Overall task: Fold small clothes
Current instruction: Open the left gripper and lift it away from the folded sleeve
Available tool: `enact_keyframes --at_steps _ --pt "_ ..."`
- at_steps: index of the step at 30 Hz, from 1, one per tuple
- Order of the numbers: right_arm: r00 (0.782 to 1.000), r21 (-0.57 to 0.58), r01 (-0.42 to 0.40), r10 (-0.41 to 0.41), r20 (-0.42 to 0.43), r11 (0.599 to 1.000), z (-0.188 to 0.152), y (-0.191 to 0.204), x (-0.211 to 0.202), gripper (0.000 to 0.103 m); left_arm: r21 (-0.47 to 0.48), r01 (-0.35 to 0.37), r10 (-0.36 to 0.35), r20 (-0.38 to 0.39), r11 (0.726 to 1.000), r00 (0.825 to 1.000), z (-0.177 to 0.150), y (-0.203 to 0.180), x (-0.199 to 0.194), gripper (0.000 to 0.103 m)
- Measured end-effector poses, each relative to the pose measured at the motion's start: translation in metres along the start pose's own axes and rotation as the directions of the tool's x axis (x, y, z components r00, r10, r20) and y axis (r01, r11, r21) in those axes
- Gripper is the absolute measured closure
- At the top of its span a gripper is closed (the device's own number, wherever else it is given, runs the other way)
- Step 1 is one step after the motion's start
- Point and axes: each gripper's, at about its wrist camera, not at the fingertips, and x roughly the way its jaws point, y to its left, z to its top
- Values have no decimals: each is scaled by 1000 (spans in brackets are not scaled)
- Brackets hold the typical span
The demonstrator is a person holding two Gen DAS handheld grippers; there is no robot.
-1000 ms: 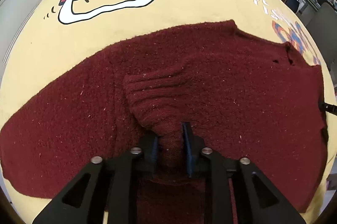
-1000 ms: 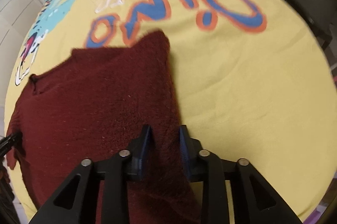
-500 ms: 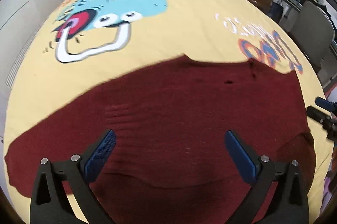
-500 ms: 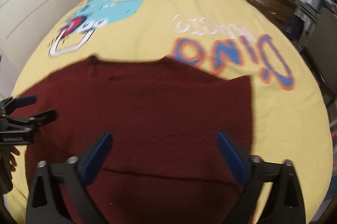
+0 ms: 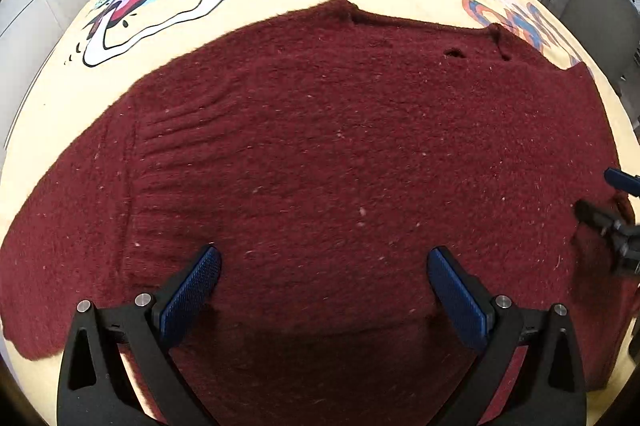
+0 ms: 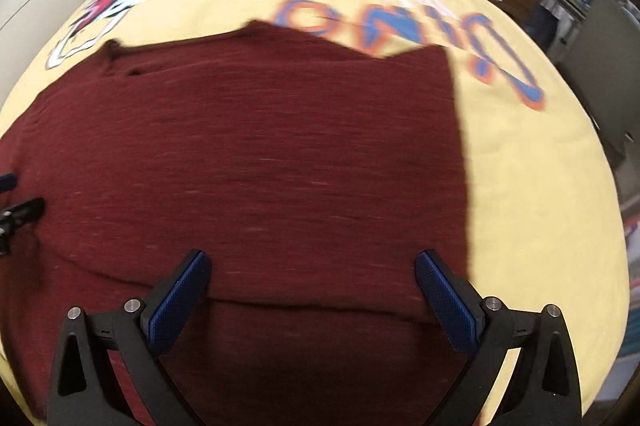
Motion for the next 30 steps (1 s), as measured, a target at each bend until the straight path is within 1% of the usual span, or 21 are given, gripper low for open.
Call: enact_keyframes --at_steps 1,2,4,8,10,12,14,17,20,21,23,25,27,28,30 --pt "1000 10 7 -7 -5 1000 -1 -7 0 1 -11 -25 25 11 1000 1000 -1 3 -3 1" --pt "1000 19 10 -10 -10 1000 -2 -13 1 1 -23 -36 36 14 999 999 -3 6 -3 1" --pt "1000 46 4 -4 -13 999 -3 -24 2 1 -54 -14 15 15 998 1000 -5 15 -3 1" --pt "1000 83 -24 24 9 996 -4 -31 -11 1 -44 -15 15 10 999 1000 -8 18 -6 1" --pt "999 78 -45 43 32 996 -3 -30 -26 1 -60 2 -1 4 998 1000 -9 21 -11 1" --pt "997 49 -55 52 48 997 0 -22 -40 1 -102 22 -20 21 995 1000 -10 28 -24 1" --pt "996 25 -78 77 52 997 2 -15 -53 1 -151 22 -15 51 988 999 -12 46 -42 1" --pt "990 12 -124 123 63 992 3 -4 -69 1 -244 -2 23 82 970 996 -20 85 -69 1" --pt "987 -12 -144 144 71 990 3 12 -85 1 -351 -31 59 71 936 996 -36 137 -88 1" --pt "986 -19 -149 150 71 989 4 18 -87 1 -380 -44 70 57 924 996 -43 152 -91 1" --pt "986 -29 -150 151 71 988 3 25 -92 1 -455 -96 122 28 885 992 -60 190 -97 1" --pt "987 -35 -143 145 63 989 1 28 -90 1 -532 -138 158 -7 835 987 -79 224 -101 1" --pt "988 -9 -148 148 36 989 -3 27 -86 1 -613 -165 174 -46 773 984 -98 257 -102 1" --pt "988 2 -149 149 30 989 -4 26 -85 1 -657 -198 189 -86 728 978 -111 274 -102 1" --pt "990 17 -137 136 19 990 -9 21 -84 1 -715 -254 206 -156 651 966 -127 302 -102 1"
